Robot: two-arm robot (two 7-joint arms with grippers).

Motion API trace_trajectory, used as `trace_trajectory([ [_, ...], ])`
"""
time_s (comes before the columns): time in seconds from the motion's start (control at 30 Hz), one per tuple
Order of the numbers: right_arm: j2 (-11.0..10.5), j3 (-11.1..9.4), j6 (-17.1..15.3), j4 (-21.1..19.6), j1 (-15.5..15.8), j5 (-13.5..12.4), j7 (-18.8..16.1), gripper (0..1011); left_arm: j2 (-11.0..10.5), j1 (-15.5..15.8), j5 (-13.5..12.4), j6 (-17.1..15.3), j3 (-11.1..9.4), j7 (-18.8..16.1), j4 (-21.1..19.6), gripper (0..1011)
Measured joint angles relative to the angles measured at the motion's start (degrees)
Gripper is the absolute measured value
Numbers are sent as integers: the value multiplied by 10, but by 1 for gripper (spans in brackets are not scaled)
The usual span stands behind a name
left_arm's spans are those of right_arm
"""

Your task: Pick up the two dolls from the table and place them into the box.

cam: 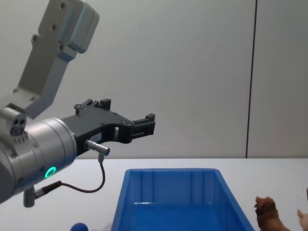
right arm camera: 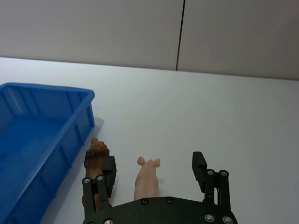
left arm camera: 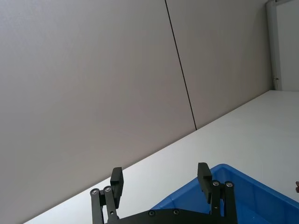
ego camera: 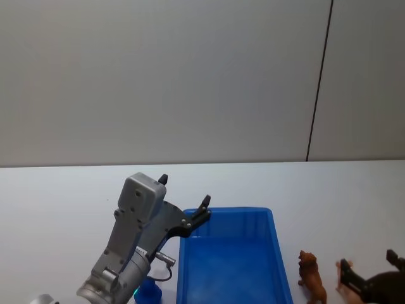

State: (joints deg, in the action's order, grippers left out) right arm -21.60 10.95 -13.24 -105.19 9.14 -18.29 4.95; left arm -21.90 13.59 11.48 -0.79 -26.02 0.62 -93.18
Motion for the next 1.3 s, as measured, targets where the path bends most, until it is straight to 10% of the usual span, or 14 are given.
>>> trace_trajectory([
  [0.7,14,3,8,53,1,-2,-24,995,0,0,0,0,0,0,0,1003],
  [1.3,25,3,12,86,-7,8,-29,487,0,0,0,0,0,0,0,1003],
])
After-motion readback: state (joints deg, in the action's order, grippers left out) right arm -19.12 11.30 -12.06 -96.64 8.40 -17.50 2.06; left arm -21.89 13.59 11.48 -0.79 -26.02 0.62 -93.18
